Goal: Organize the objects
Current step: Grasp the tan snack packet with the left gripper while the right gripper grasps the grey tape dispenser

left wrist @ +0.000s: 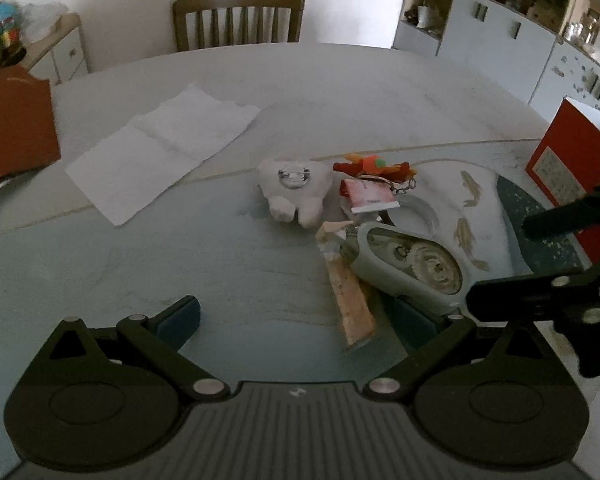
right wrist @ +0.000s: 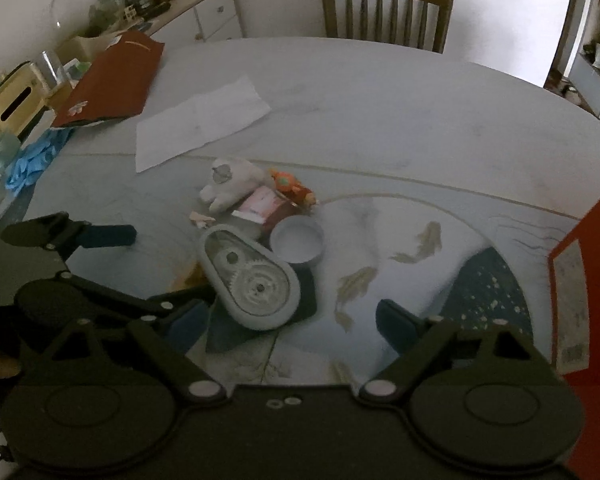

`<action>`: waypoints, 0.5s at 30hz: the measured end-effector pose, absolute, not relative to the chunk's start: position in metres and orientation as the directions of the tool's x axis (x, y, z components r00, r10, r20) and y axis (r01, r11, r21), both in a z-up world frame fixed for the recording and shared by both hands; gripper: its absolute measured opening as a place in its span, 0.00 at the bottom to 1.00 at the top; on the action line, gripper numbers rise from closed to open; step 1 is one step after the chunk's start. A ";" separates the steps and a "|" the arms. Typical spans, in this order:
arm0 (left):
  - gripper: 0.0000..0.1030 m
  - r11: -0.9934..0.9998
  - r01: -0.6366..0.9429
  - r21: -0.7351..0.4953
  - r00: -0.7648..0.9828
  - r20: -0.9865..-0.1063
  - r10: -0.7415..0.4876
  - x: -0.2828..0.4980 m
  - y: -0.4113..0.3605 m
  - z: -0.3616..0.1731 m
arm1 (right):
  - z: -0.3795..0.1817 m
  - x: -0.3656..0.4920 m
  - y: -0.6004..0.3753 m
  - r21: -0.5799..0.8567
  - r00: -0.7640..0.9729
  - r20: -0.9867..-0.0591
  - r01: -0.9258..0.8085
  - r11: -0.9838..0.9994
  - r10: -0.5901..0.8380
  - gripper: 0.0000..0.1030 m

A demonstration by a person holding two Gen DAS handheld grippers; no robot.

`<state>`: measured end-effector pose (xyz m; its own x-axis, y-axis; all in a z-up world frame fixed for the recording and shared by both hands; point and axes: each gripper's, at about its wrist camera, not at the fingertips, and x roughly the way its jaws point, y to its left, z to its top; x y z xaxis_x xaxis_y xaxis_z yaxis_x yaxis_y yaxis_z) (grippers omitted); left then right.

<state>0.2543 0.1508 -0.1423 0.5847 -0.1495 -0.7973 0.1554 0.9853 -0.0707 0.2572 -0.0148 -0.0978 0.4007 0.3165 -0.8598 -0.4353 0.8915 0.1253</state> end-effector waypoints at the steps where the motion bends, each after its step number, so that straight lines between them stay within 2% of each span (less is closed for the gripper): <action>1: 0.99 0.985 0.160 -0.065 0.587 -0.796 -0.148 0.255 0.150 -0.143 | -0.099 0.260 -0.014 0.125 0.399 -0.861 -0.433 0.893 0.314 0.86; 5: 0.98 0.986 0.161 -0.028 0.599 -0.792 -0.120 0.259 0.143 -0.145 | -0.105 0.269 -0.016 0.137 0.391 -0.865 -0.421 0.897 0.316 0.86; 8: 0.93 0.986 0.169 -0.006 0.614 -0.782 -0.110 0.259 0.139 -0.146 | -0.110 0.275 -0.016 0.124 0.392 -0.869 -0.418 0.900 0.301 0.82; 14: 0.78 0.978 0.208 0.017 0.637 -0.761 -0.122 0.253 0.135 -0.145 | -0.115 0.279 -0.013 0.128 0.374 -0.867 -0.470 0.873 0.329 0.80; 15: 0.73 0.976 0.216 0.016 0.640 -0.758 -0.129 0.252 0.135 -0.144 | -0.116 0.279 -0.012 0.128 0.373 -0.866 -0.479 0.868 0.334 0.80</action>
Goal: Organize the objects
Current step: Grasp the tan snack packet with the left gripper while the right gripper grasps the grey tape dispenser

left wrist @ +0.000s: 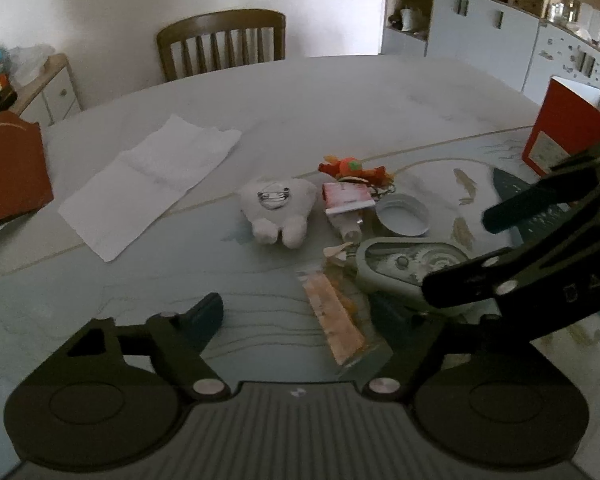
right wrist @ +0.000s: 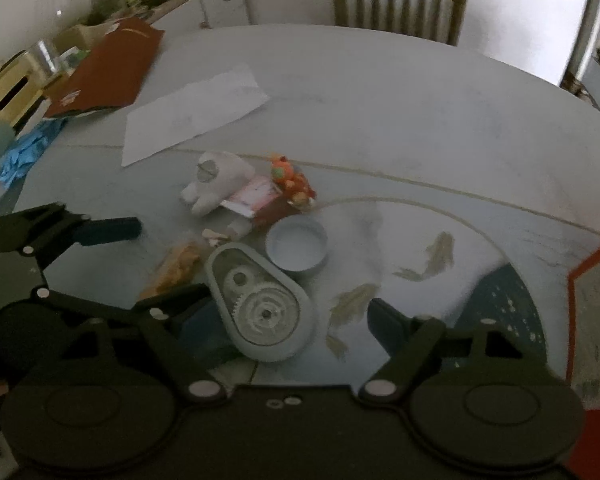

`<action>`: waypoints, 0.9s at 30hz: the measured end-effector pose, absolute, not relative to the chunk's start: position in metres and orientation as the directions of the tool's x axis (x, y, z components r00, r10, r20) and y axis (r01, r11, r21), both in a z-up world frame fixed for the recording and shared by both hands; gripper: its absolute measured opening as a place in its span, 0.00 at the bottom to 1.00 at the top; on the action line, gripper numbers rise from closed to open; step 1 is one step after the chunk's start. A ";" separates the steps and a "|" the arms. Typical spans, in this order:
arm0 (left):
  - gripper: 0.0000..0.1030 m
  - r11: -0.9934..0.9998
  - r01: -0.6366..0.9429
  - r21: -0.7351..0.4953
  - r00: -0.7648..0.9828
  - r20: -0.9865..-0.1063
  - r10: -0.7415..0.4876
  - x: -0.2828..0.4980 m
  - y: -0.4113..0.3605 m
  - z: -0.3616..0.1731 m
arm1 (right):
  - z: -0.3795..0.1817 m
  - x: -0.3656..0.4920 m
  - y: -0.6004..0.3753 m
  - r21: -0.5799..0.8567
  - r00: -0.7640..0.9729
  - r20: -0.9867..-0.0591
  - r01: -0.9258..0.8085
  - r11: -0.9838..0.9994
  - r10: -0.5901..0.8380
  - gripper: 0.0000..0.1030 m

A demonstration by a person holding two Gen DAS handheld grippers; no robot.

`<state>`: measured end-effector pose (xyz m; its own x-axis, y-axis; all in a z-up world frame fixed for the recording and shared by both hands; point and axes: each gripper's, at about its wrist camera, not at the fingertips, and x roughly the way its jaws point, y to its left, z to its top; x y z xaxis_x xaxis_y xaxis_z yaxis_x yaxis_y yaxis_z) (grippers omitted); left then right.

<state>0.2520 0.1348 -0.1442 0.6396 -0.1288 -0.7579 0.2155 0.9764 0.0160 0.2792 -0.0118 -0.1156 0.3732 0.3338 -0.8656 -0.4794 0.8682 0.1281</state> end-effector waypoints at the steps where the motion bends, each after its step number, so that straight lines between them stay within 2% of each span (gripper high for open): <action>1: 0.67 0.975 0.219 0.018 0.641 -0.756 -0.131 0.252 0.134 -0.144 | -0.116 0.280 -0.011 0.129 0.373 -0.864 -0.486 0.865 0.338 0.80; 4: 0.54 0.974 0.224 0.014 0.641 -0.755 -0.137 0.251 0.133 -0.141 | -0.115 0.282 -0.012 0.140 0.371 -0.856 -0.504 0.852 0.361 0.79; 5: 0.52 0.975 0.223 0.010 0.638 -0.757 -0.138 0.251 0.133 -0.140 | -0.114 0.282 -0.013 0.146 0.370 -0.852 -0.512 0.846 0.370 0.79; 7: 0.41 0.977 0.214 0.003 0.635 -0.761 -0.136 0.250 0.134 -0.139 | -0.113 0.283 -0.015 0.151 0.362 -0.848 -0.534 0.832 0.387 0.78; 14: 0.28 0.981 0.183 -0.061 0.614 -0.772 -0.163 0.255 0.140 -0.134 | -0.116 0.275 -0.006 0.087 0.349 -0.860 -0.620 0.780 0.373 0.75; 16: 0.20 0.979 0.191 -0.067 0.608 -0.775 -0.172 0.254 0.139 -0.134 | -0.118 0.272 -0.001 0.062 0.354 -0.864 -0.630 0.774 0.358 0.72; 20: 0.19 0.981 0.179 -0.077 0.599 -0.782 -0.171 0.251 0.140 -0.133 | -0.123 0.270 0.005 0.022 0.377 -0.865 -0.632 0.774 0.332 0.68; 25: 0.18 0.983 0.150 -0.110 0.585 -0.791 -0.178 0.249 0.144 -0.132 | -0.123 0.265 0.009 0.011 0.395 -0.857 -0.628 0.778 0.331 0.54; 27: 0.18 0.983 0.146 -0.110 0.581 -0.795 -0.175 0.245 0.144 -0.132 | -0.122 0.262 0.009 0.006 0.401 -0.857 -0.621 0.784 0.324 0.52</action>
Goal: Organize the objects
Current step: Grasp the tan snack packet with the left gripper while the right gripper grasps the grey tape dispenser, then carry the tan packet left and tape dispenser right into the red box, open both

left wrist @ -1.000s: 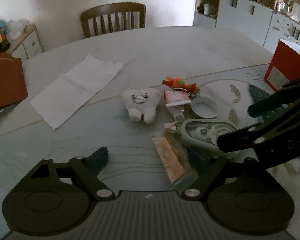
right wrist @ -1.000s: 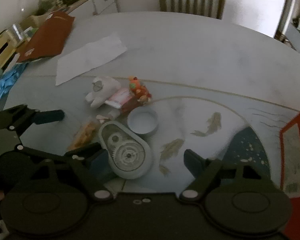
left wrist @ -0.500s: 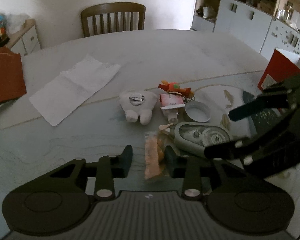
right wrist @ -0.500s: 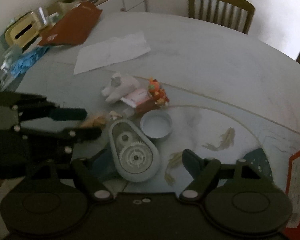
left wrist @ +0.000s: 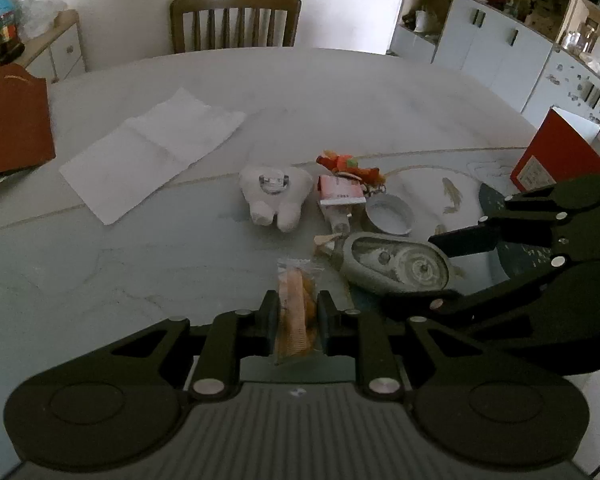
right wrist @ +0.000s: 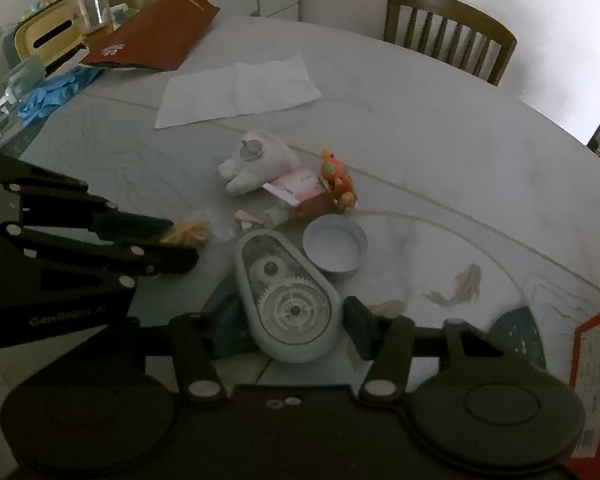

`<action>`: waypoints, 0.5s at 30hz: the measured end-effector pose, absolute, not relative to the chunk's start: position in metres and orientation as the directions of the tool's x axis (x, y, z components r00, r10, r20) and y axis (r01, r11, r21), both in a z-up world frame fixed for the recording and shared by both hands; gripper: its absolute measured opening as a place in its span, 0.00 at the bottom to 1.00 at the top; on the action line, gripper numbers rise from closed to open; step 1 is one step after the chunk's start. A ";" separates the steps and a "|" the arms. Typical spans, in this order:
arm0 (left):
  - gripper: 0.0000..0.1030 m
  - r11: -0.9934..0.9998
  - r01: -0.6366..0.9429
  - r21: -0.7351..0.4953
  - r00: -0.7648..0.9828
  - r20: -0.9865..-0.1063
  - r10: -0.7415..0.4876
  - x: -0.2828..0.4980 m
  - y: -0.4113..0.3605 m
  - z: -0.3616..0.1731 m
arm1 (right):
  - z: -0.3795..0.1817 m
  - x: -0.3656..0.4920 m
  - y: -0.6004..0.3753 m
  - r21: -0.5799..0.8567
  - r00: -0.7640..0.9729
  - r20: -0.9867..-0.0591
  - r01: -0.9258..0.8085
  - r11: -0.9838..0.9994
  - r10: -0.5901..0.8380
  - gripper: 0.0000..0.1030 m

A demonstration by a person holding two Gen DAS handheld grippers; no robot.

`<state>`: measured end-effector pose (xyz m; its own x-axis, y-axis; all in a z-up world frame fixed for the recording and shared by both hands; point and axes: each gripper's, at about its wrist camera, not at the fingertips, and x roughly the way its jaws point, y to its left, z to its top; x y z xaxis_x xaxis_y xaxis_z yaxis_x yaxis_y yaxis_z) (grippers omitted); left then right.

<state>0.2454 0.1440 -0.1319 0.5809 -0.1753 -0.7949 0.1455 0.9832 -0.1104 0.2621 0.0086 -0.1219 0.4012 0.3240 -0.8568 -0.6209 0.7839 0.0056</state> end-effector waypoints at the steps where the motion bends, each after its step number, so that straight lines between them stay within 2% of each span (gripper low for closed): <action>1: 0.19 0.983 0.144 -0.111 0.579 -0.796 -0.175 0.244 0.144 -0.132 | -0.122 0.260 0.008 0.004 0.402 -0.857 -0.619 0.785 0.321 0.52; 15: 0.19 0.977 0.122 -0.175 0.535 -0.818 -0.213 0.210 0.124 -0.127 | -0.105 0.212 -0.031 0.026 0.430 -0.858 -0.506 0.862 0.279 0.52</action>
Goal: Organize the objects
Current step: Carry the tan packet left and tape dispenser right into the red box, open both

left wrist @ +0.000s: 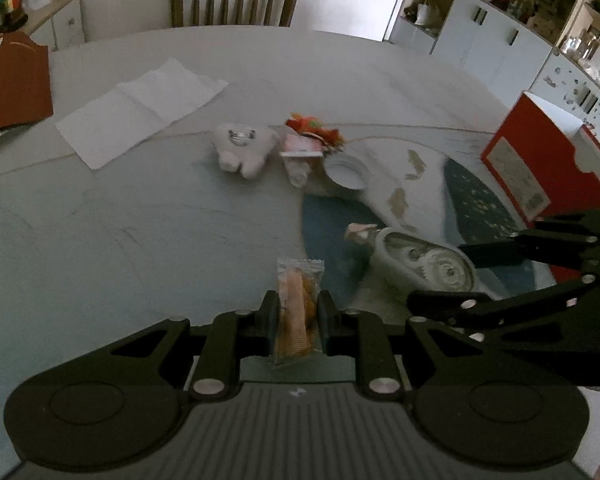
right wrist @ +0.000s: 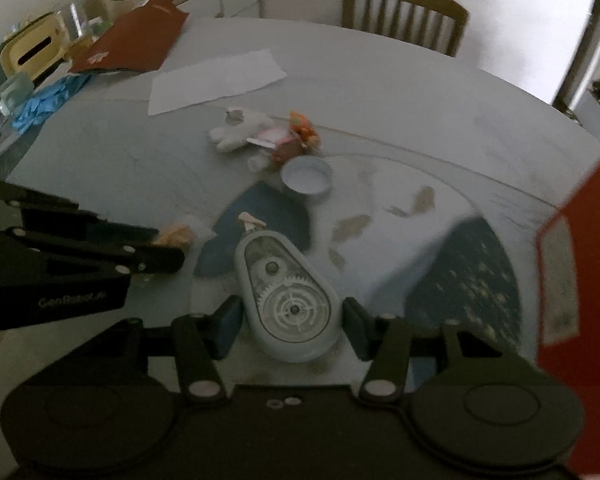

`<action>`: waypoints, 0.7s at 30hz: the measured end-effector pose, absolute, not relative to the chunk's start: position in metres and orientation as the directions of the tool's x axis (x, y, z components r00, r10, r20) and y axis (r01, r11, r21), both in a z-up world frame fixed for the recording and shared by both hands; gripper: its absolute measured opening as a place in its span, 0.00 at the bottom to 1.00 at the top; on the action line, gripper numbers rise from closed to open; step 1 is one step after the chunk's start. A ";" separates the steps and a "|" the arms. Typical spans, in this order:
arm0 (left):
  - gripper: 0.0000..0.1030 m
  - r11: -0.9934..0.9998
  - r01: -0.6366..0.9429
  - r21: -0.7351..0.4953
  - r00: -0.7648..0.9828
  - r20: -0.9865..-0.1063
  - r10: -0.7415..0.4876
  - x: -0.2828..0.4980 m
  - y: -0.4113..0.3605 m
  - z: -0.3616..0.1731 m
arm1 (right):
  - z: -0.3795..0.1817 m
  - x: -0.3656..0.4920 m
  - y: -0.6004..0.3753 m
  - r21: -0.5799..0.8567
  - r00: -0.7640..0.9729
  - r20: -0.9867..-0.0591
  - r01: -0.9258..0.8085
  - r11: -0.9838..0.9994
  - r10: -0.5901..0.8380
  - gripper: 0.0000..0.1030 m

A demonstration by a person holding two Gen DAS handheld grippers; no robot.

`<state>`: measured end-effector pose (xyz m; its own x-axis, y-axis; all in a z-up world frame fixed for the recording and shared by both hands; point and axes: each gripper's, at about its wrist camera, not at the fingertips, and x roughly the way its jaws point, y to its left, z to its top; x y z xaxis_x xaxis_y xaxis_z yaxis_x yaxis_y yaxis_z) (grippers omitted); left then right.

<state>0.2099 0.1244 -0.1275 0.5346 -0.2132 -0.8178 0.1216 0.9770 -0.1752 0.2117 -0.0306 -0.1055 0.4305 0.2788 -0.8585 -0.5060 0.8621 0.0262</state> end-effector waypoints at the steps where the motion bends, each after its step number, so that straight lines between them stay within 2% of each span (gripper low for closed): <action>1: 0.19 0.976 0.127 -0.178 0.534 -0.817 -0.218 0.207 0.122 -0.126 | -0.103 0.208 -0.036 0.031 0.436 -0.856 -0.495 0.868 0.279 0.52; 21: 0.19 0.939 0.256 -0.230 0.545 -0.768 -0.336 0.178 0.032 -0.074 | -0.048 0.152 -0.150 0.097 0.521 -0.806 -0.350 0.932 0.279 0.52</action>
